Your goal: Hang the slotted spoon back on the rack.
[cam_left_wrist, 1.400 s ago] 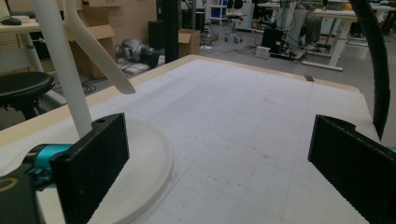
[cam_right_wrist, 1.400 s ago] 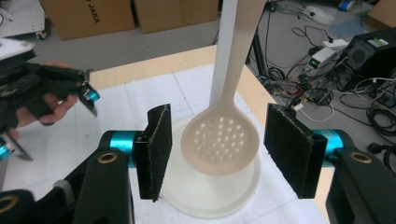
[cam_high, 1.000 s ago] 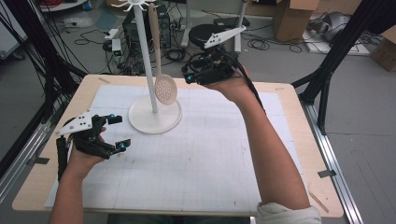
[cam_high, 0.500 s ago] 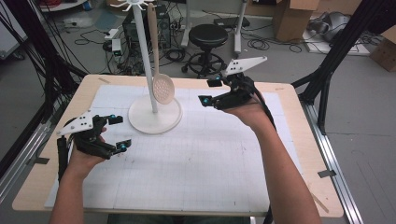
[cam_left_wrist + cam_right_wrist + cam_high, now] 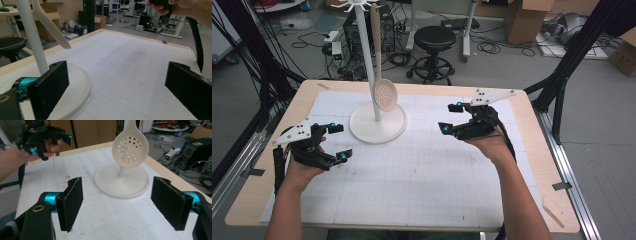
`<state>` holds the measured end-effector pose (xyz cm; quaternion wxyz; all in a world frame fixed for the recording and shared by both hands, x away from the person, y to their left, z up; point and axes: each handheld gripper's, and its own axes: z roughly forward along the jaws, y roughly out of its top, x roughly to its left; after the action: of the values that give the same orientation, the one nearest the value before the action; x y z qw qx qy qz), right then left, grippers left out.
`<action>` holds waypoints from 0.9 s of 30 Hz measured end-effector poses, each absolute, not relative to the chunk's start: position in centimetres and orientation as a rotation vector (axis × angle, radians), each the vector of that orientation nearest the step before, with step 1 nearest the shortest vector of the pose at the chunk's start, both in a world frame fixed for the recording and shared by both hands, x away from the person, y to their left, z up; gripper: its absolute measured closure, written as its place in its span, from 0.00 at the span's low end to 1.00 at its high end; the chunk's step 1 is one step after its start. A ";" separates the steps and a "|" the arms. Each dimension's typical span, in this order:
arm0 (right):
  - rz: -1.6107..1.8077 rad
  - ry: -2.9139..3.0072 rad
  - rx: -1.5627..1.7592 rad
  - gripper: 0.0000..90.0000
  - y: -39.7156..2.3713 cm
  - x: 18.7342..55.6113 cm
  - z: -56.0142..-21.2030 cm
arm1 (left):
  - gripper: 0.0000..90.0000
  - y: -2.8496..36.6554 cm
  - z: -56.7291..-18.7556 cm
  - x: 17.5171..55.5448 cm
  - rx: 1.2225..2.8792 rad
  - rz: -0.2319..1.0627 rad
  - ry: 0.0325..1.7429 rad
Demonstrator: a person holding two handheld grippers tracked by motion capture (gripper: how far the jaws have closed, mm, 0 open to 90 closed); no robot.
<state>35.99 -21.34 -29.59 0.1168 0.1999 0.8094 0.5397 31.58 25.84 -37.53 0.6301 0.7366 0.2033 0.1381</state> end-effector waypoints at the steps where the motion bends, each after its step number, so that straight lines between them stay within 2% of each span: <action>1: 1.582 2.365 0.597 0.25 -21.6 35.8 -30.0 | 0.06 25.8 -37.5 31.6 1.688 0.316 0.465; 18: 1.586 2.321 0.783 0.20 -24.4 33.2 -36.2 | 0.06 25.7 -38.0 31.8 1.690 0.307 0.477; 27: 1.610 2.266 0.858 0.17 -25.9 32.5 -37.6 | 0.06 25.7 -38.1 32.0 1.692 0.300 0.478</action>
<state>32.49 -25.87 -37.56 0.1162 0.2928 0.7736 0.5498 32.01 25.67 -38.14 0.6279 0.7383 0.2086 0.1308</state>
